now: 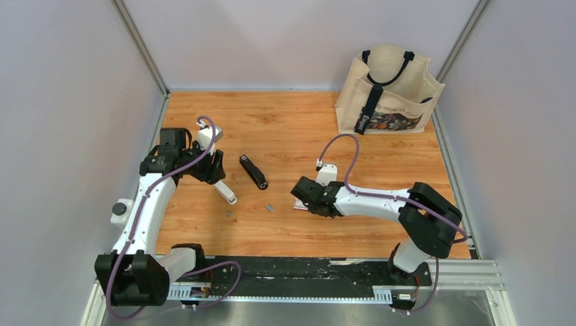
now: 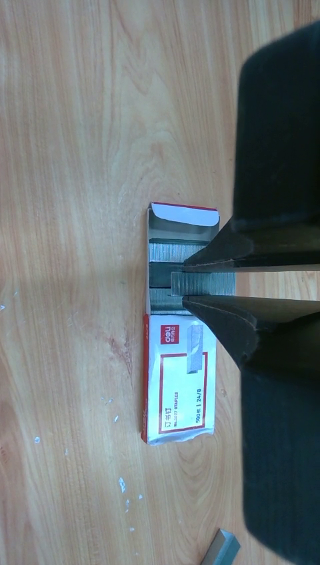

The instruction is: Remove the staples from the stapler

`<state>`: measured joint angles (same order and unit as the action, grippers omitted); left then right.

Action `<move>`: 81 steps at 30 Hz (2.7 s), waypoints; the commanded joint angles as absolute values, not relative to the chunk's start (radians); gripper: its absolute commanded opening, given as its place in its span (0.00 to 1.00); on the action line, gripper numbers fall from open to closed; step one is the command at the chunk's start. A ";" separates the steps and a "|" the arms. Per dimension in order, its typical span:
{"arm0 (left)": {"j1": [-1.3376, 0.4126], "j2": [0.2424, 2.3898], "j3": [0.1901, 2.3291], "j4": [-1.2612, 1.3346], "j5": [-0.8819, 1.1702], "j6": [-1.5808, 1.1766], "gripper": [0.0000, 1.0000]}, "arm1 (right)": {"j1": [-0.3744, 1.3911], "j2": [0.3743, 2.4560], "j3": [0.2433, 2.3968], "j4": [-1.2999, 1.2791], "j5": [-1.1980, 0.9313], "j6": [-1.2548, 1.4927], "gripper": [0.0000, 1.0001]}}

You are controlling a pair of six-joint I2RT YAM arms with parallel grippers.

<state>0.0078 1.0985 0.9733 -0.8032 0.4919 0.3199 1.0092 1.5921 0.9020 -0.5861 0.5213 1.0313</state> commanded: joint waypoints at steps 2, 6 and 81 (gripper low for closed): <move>0.003 1.074 0.966 -0.785 0.499 0.328 0.58 | 1.005 1.614 0.933 -0.572 0.538 1.034 0.14; 0.003 1.075 0.963 -0.784 0.499 0.328 0.58 | 1.003 1.614 0.933 -0.561 0.538 1.029 0.14; 0.005 1.058 0.897 -0.761 0.497 0.350 0.59 | 0.996 1.603 0.920 -0.483 0.518 0.982 0.29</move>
